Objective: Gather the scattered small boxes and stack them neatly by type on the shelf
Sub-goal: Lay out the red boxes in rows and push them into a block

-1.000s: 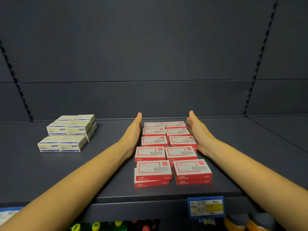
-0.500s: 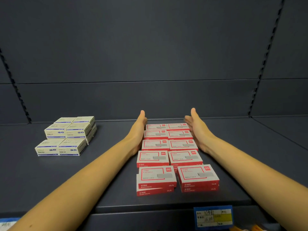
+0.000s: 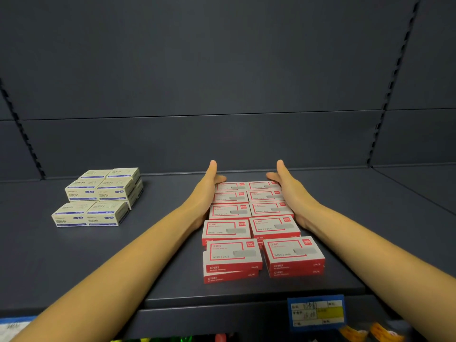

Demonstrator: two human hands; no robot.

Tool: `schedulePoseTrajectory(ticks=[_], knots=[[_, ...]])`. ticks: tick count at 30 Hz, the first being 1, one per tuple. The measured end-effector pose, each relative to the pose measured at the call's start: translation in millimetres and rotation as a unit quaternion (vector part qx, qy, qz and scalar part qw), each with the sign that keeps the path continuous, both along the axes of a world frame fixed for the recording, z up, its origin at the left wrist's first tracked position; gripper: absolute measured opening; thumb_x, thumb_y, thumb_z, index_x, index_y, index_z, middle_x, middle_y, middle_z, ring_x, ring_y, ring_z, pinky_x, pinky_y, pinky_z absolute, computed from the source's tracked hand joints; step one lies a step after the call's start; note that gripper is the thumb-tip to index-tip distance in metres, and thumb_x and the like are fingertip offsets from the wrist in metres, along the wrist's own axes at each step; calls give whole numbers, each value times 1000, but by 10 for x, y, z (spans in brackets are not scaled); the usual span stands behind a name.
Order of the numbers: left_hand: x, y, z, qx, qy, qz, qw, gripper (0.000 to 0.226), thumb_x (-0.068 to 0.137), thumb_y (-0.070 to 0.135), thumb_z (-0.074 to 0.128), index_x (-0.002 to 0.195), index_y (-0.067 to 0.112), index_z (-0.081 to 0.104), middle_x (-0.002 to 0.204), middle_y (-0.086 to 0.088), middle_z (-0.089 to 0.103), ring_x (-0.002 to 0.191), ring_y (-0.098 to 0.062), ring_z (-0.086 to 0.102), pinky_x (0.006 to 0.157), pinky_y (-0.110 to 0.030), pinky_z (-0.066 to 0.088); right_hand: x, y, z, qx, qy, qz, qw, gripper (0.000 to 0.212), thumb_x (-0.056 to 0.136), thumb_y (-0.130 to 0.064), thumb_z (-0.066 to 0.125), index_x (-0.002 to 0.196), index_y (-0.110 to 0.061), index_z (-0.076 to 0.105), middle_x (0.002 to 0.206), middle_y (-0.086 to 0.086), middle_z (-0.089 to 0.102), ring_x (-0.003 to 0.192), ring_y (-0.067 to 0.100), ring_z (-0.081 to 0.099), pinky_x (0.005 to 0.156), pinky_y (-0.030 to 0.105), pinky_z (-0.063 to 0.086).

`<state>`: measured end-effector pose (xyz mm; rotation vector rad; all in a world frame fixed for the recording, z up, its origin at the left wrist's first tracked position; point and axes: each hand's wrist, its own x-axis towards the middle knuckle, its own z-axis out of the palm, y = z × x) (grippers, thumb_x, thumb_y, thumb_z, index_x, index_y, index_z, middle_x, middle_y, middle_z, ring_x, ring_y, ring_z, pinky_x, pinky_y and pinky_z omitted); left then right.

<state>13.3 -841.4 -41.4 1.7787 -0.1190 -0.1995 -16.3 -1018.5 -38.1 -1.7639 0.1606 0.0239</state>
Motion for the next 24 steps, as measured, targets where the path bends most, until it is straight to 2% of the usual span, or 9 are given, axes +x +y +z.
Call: schedulePoseTrajectory(ticks=[3,6,8,12,14,16,18,22,24], knots=[[-49,-33,20,-15,5,7,1000,71,91,62,17,141,13,33,101,2,66,50,-3,66,43,-13,48,-24,24,-5,33,9,6,999,64,91,-62,17,139,-24,36,92,6,64,46,6,55,37,13,40],[-101,-68,51,-27,17,24,999,72,91,63,18,144,15,25,59,12,69,45,-3,64,41,-13,49,-38,61,1,49,13,3,999,65,90,-63,18,141,-25,33,87,5,64,46,6,55,37,13,39],[-144,-83,84,-39,30,26,998,73,90,64,17,145,16,22,49,9,67,42,-6,64,37,-14,47,-48,72,10,55,12,2,998,66,90,-63,18,142,-25,31,96,10,68,47,7,55,37,13,39],[-221,-44,129,-42,38,6,998,78,88,67,16,146,16,17,78,1,69,50,-8,65,42,-17,51,-125,81,62,87,22,10,996,68,89,-65,17,144,-26,26,136,14,52,64,12,64,46,17,49],[-312,-5,136,-64,41,-9,997,78,88,68,14,147,18,13,108,0,70,89,-16,68,63,-22,54,-160,41,59,111,17,16,994,70,89,-66,18,146,-25,22,144,12,41,107,26,64,83,31,53],[-456,83,126,-71,7,16,997,74,90,64,14,147,17,15,150,-3,35,134,-24,38,101,-34,40,-256,-37,34,122,-7,11,992,72,91,-64,19,147,-20,20,152,6,29,136,24,36,109,37,32],[-663,189,51,-29,-53,50,997,69,94,55,14,145,9,21,155,-10,20,142,-28,19,111,-36,22,-432,-157,-19,152,-28,15,988,73,91,-61,23,146,-14,22,155,2,22,142,16,22,116,34,16],[-958,282,-155,-70,-63,101,990,51,100,36,17,142,12,31,148,-1,35,138,-18,28,77,12,21,-810,-273,-165,183,-26,31,982,73,87,-63,29,144,-18,28,151,-5,32,137,8,32,111,29,22],[-1114,183,-93,-131,-24,56,989,41,97,37,28,128,20,50,124,14,55,120,-8,52,63,10,37,-925,-200,-192,181,-20,53,982,73,78,-67,32,138,-26,39,137,-14,49,123,4,49,104,29,36]])
